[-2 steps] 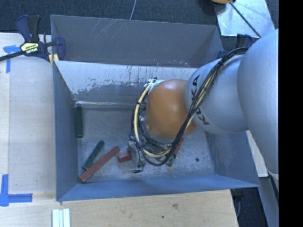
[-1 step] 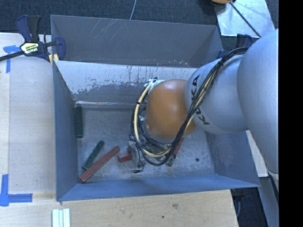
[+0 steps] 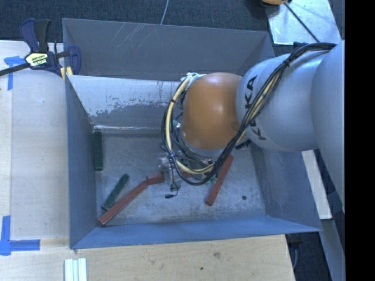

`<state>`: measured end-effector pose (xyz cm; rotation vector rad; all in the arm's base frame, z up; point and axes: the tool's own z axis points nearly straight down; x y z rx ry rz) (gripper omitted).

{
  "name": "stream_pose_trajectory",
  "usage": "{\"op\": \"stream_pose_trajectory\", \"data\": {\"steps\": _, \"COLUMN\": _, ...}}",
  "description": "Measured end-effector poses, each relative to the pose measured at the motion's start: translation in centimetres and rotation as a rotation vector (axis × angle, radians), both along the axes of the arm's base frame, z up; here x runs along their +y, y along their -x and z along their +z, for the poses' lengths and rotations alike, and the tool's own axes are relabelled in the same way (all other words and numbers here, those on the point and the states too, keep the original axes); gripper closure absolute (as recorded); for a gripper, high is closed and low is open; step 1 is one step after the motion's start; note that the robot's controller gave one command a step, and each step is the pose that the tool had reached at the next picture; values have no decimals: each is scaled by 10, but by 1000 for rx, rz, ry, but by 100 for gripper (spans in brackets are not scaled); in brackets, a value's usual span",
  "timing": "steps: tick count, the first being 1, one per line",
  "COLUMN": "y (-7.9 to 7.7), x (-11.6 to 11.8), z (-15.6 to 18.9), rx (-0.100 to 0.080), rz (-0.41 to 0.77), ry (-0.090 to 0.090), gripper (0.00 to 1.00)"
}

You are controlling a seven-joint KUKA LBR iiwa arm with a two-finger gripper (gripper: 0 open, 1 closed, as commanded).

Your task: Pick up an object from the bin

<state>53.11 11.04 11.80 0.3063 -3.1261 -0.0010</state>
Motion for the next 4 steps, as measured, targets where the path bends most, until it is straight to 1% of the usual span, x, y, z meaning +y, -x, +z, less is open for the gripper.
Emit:
{"op": "stream_pose_trajectory", "data": {"steps": 1, "y": -5, "x": 19, "z": 14, "rx": -8, "rz": -41, "ry": -1, "gripper": 100}}
{"op": "stream_pose_trajectory", "data": {"steps": 2, "y": 4, "x": 13, "z": 36, "rx": -1, "rz": 99, "ry": 0, "gripper": 100}}
{"op": "stream_pose_trajectory", "data": {"steps": 3, "y": 5, "x": 43, "z": 76, "rx": -3, "rz": 259, "ry": -4, "gripper": 100}}
{"op": "stream_pose_trajectory", "data": {"steps": 4, "y": 23, "x": -4, "z": 112, "rx": -1, "rz": -43, "ry": 0, "gripper": 100}}
